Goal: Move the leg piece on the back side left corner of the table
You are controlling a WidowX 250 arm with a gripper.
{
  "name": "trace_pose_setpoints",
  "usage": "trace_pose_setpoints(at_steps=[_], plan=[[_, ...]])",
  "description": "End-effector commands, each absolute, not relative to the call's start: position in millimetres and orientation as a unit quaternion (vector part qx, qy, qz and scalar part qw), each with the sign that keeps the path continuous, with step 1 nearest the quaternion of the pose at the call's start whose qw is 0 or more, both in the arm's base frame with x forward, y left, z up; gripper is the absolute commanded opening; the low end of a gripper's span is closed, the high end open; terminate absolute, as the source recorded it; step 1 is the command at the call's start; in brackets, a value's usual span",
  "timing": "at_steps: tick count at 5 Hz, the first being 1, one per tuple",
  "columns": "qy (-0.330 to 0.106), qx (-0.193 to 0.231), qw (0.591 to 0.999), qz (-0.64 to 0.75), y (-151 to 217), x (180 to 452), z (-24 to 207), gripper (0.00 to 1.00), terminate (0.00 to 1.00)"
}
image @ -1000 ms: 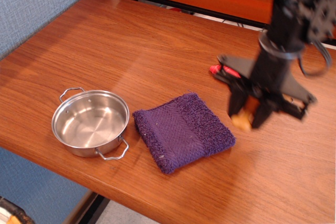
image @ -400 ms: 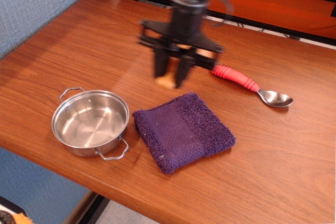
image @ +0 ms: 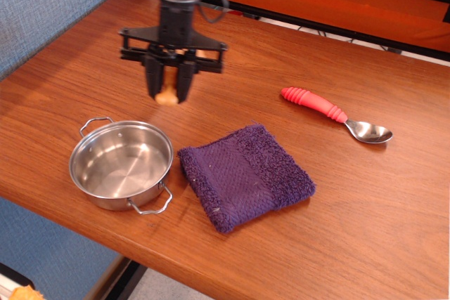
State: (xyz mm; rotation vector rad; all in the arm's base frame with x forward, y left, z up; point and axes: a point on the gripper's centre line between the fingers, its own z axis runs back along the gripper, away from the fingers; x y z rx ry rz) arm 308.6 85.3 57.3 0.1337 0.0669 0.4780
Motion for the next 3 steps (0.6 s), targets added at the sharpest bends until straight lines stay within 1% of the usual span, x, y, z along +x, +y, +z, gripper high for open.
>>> trace_pose_setpoints(at_steps=[1, 2, 3], plan=[[-0.011, 0.087, 0.948, 0.307, 147, 316, 59, 0.0, 0.0], [-0.03, 0.097, 0.943, 0.317, 167, 330, 51, 0.0, 0.0], [-0.031, 0.089, 0.942, 0.322, 186, 335, 39, 0.0, 0.0]])
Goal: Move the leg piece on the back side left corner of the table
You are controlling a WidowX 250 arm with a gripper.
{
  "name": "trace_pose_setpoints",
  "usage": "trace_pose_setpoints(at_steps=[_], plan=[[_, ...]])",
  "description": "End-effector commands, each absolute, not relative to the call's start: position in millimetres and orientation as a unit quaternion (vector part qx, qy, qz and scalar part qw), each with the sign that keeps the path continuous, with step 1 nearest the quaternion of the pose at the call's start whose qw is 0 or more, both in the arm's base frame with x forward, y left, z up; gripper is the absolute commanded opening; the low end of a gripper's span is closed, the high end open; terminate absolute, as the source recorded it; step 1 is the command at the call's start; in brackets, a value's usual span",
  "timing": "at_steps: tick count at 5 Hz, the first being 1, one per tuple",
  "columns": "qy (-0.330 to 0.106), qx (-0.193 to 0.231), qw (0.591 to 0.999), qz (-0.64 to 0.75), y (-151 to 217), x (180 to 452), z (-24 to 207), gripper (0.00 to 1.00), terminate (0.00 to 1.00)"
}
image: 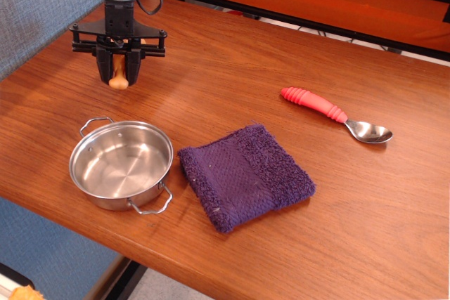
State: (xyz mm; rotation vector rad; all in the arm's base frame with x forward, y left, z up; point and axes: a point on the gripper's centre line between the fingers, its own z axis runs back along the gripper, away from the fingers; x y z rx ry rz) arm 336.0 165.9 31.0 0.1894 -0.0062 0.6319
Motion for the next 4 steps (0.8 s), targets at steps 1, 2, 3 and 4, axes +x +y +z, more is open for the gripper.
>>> trace_pose_setpoints(at_steps=[1, 2, 3, 4], plan=[[-0.037, 0.068, 0.939, 0.334, 202.2, 332.3, 29.9, 0.0, 0.0], [-0.026, 0.062, 0.94, 0.336, 209.6, 336.2, 28.9, 0.0, 0.0], [-0.007, 0.062, 0.943, 0.326, 210.1, 334.6, 28.0, 1.0, 0.0], [0.003, 0.064, 0.948, 0.311, 209.3, 334.0, 34.8, 1.0, 0.0]])
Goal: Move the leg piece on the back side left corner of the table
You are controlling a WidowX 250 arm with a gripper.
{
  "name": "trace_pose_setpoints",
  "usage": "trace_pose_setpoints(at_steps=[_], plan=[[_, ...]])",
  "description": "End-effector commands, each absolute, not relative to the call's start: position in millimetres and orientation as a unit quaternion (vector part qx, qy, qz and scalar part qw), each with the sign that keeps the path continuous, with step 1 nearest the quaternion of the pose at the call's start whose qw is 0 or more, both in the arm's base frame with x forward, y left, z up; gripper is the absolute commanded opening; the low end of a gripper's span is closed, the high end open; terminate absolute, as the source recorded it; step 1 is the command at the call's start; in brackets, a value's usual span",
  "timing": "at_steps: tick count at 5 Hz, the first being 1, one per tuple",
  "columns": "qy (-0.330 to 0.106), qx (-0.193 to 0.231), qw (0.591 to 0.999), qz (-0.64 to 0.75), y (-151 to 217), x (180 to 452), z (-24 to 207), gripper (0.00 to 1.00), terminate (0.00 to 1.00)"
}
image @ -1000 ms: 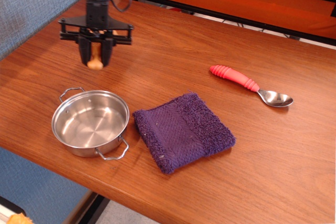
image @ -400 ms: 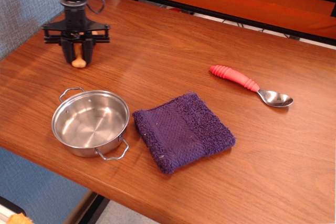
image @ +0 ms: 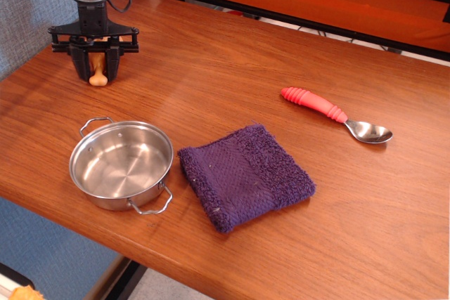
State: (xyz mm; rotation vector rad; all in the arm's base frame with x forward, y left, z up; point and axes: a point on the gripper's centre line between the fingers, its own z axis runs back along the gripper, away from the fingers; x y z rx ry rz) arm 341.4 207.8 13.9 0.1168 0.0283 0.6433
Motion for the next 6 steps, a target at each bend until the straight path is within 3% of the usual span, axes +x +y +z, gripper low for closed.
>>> trace_pose_setpoints(at_steps=[1, 3, 4, 6], plan=[[0.0, 0.071, 0.948, 0.31, 209, 333, 48, 1.0, 0.0], [0.015, 0.101, 0.951, 0.293, 193, 331, 87, 1.0, 0.0], [0.044, 0.089, 0.981, 0.169, 168, 334, 95, 1.0, 0.0], [0.014, 0.05, 0.998, -0.036, 89, 324, 111, 1.0, 0.0]])
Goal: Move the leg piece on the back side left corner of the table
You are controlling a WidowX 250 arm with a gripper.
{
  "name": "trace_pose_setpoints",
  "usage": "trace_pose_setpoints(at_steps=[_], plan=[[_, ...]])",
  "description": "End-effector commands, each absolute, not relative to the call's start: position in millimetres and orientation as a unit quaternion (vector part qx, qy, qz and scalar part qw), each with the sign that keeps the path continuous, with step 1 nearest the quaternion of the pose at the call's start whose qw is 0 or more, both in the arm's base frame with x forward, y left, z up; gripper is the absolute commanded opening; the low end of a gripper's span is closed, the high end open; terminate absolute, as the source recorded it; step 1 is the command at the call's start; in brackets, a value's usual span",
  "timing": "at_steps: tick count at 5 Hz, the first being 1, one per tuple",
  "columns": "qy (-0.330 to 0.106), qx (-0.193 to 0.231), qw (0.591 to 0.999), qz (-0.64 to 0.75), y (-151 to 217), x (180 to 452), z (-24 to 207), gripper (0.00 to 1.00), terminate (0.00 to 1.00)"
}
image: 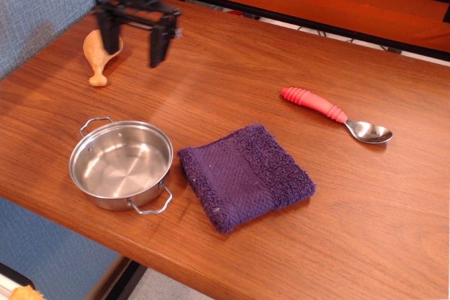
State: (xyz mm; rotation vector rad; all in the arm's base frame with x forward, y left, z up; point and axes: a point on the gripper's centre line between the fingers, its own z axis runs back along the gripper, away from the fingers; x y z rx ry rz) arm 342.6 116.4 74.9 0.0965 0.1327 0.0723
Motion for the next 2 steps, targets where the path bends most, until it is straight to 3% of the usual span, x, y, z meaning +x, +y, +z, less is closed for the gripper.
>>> trace_pose_setpoints(at_steps=[1, 2], plan=[[-0.002, 0.03, 0.996, -0.088, 62, 320, 113, 1.0, 0.0], [-0.011, 0.036, 0.995, -0.094, 35, 321, 120, 1.0, 0.0]])
